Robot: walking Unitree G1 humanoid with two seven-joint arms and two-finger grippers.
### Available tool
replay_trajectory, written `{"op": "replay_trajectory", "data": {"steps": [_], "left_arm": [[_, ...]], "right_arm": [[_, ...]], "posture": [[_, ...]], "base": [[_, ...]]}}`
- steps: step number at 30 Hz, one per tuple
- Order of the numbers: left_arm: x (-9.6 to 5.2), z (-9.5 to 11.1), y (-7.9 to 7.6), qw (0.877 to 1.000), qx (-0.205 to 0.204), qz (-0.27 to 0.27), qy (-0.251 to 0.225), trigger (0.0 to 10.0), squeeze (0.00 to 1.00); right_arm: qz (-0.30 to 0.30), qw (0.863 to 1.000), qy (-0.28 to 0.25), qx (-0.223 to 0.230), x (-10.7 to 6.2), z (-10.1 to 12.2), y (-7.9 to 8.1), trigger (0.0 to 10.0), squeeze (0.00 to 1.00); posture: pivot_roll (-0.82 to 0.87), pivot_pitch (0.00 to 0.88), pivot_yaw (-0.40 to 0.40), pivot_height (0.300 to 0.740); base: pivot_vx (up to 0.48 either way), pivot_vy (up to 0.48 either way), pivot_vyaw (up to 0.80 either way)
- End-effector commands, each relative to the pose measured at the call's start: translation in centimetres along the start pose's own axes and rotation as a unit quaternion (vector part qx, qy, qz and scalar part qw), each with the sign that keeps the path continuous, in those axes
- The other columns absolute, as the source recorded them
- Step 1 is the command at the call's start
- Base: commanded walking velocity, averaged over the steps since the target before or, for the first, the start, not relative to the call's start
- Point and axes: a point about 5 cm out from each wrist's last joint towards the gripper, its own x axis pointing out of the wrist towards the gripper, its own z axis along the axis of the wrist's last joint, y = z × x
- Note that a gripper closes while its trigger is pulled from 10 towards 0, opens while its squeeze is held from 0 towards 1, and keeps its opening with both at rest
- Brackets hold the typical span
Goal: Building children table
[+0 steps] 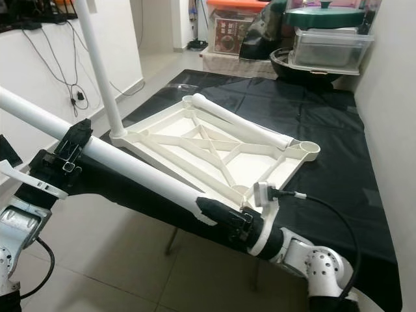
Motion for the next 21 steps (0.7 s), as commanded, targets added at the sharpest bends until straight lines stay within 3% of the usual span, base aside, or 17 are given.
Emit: {"op": "replay_trajectory", "data": {"steps": [1, 12, 14, 16, 17, 18, 19, 21], "left_arm": [[0.0, 0.5, 0.5, 1.000, 0.013, 0.017, -0.008, 10.0, 0.00], [0.9, 1.4, 0.3, 0.999, 0.028, 0.021, -0.026, 10.0, 0.00], [1.4, 1.5, -0.2, 0.999, 0.047, 0.013, -0.018, 10.0, 0.00], [1.4, 1.5, -0.2, 0.999, 0.047, 0.013, -0.018, 10.0, 0.00], [1.7, 1.6, -0.4, 0.998, 0.054, 0.007, -0.017, 10.0, 0.00], [1.7, 1.6, -0.4, 0.998, 0.054, 0.007, -0.017, 10.0, 0.00], [2.0, 1.7, -0.6, 0.998, 0.059, 0.004, -0.017, 10.0, 0.00], [2.0, 1.7, -0.6, 0.998, 0.059, 0.004, -0.017, 10.0, 0.00]], "right_arm": [[0.001, 1.000, -0.006, -0.007, -0.2, 0.3, -0.1, 10.0, 0.00], [-0.062, 0.998, 0.011, -0.029, -1.9, 0.0, -1.7, 10.0, 0.00], [-0.134, 0.988, -0.021, -0.072, -2.3, 1.4, -3.1, 10.0, 0.00], [-0.134, 0.988, -0.021, -0.072, -2.3, 1.4, -3.1, 10.0, 0.00], [-0.176, 0.978, -0.048, -0.105, -2.3, 2.6, -3.6, 10.0, 0.00], [-0.176, 0.978, -0.048, -0.105, -2.3, 2.6, -3.6, 10.0, 0.00], [-0.208, 0.966, -0.077, -0.136, -2.2, 4.0, -3.8, 10.0, 0.00], [-0.208, 0.966, -0.077, -0.136, -2.2, 4.0, -3.8, 10.0, 0.00]], "posture": [[0.07, 0.017, -0.034, 0.740], [0.07, 0.000, -0.037, 0.740], [0.07, 0.001, -0.035, 0.740], [0.07, 0.001, -0.035, 0.740], [0.07, 0.000, -0.036, 0.740], [0.07, 0.000, -0.036, 0.740], [0.07, 0.000, -0.032, 0.740], [0.07, 0.000, -0.032, 0.740]], "base": [[0.000, 0.000, 0.00], [0.000, 0.000, 0.00], [0.000, 0.000, 0.00], [0.000, 0.000, 0.00], [0.000, 0.000, 0.00], [0.000, 0.000, 0.00], [0.000, 0.000, 0.00], [0.000, 0.000, 0.00]]}}
